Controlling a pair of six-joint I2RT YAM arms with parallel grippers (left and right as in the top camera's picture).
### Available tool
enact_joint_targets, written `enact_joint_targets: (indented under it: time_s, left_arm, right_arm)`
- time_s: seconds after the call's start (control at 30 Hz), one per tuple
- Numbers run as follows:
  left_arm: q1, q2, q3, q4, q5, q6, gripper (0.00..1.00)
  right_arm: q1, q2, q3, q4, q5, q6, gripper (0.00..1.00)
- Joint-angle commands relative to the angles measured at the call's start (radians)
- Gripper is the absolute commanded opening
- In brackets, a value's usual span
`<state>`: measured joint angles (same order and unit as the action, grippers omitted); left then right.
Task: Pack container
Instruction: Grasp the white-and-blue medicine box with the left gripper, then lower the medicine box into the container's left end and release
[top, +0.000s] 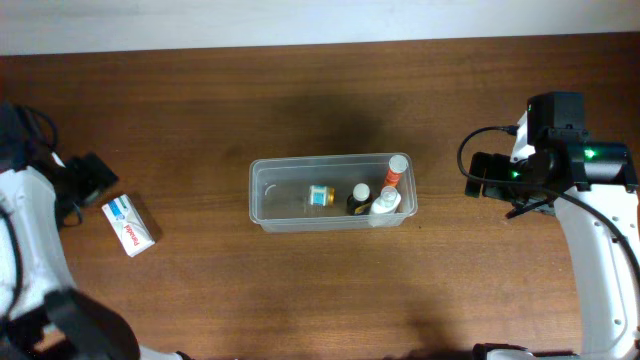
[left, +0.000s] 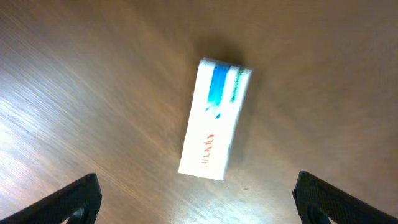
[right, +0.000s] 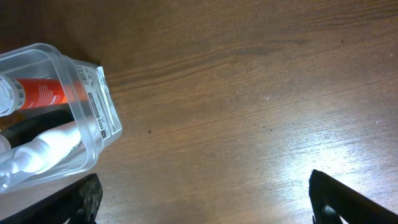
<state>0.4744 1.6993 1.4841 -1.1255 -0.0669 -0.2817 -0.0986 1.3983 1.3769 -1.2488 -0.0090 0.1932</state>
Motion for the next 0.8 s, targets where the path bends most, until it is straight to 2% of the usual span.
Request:
enact_joint_targets:
  time_s: [0.0,0.33,0.4,0.47,0.5,0.57,0.63,0.77]
  left_arm:
    - [-0.003,0.128,-0.089,0.054,0.035,-0.010,0.99]
    - [-0.011,0.335,-0.100,0.120,0.035,-0.009,0.99]
    - [-0.011,0.341,-0.100,0.127,0.035,-0.009,0.91]
    - [-0.011,0.341,-0.100,0.131,0.035,-0.009,0.73]
    - [-0.011,0.341,-0.100,0.135,0.035,-0.009,0.60]
    - [-0.011,0.341,-0.100,0.146,0.035,-0.009,0.45]
    - [-0.013,0.341,-0.100,0.154,0.039,-0.009,0.38]
    - [-0.024,0.340,-0.099,0.151,0.046,-0.009,0.35]
  right_arm:
    - [-0.008,0.005,-0.001,0.000,-0.006,-0.006,0.98]
    - [-0.008,0.005,-0.001,-0.001,-0.006,-0.006,0.98]
    - [-0.008,0.005,-0.001,-0.001,-0.006,-0.006,0.98]
    - [-0.008,0.005,-0.001,-0.001,-0.006,-0.006,0.98]
    - [-0.008,0.005,-0.001,-0.001,-0.006,-0.006,0.98]
    - [-0.008,0.005,-0.001,-0.001,-0.006,-0.006,0.98]
    - [-0.008,0.005,-0.001,-0.001,-0.006,-0.006,0.98]
    - [-0.008,0.005,-0.001,-0.001,-0.005,-0.006,0.98]
